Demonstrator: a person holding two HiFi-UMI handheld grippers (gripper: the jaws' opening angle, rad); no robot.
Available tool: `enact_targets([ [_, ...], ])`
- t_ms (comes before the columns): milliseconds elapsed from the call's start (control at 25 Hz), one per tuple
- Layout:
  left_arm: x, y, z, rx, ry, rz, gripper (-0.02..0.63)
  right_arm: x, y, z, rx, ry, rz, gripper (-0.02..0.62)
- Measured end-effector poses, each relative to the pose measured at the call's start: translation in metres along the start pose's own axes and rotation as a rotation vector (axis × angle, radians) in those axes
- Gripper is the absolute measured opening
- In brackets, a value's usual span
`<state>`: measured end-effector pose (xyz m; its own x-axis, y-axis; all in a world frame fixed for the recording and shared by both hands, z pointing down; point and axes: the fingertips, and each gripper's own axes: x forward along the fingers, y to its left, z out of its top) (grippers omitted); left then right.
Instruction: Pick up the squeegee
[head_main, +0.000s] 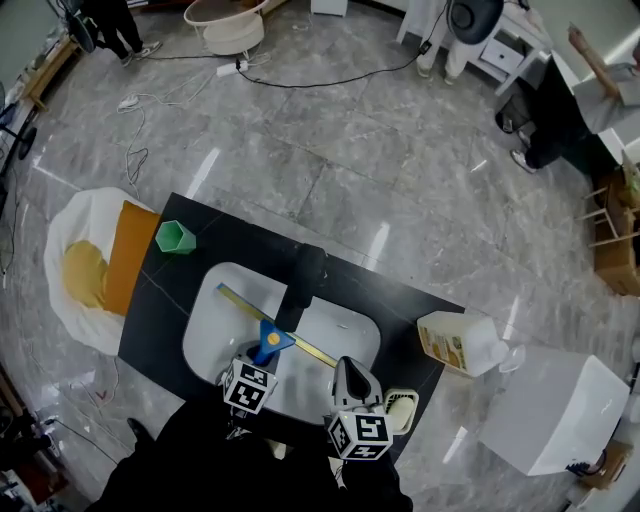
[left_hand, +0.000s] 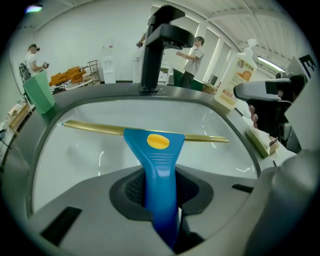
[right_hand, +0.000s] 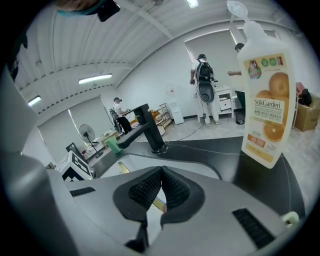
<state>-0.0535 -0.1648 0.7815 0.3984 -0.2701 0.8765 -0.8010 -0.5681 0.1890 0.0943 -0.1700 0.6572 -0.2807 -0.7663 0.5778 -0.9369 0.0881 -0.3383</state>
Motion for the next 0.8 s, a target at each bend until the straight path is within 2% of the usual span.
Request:
enact_targets([
  [640, -0.107, -0.018, 0.024, -0.007, -0.214, 0.061, 0.092, -0.08, 0.044, 0.029, -0.082, -0.128, 0.0, 0.017],
  [800, -0.141, -0.017, 0.029, -0.01, -0.279, 0.098, 0.092, -0.103, 0.058, 0.036, -0.104, -0.164, -0.003, 0.017],
])
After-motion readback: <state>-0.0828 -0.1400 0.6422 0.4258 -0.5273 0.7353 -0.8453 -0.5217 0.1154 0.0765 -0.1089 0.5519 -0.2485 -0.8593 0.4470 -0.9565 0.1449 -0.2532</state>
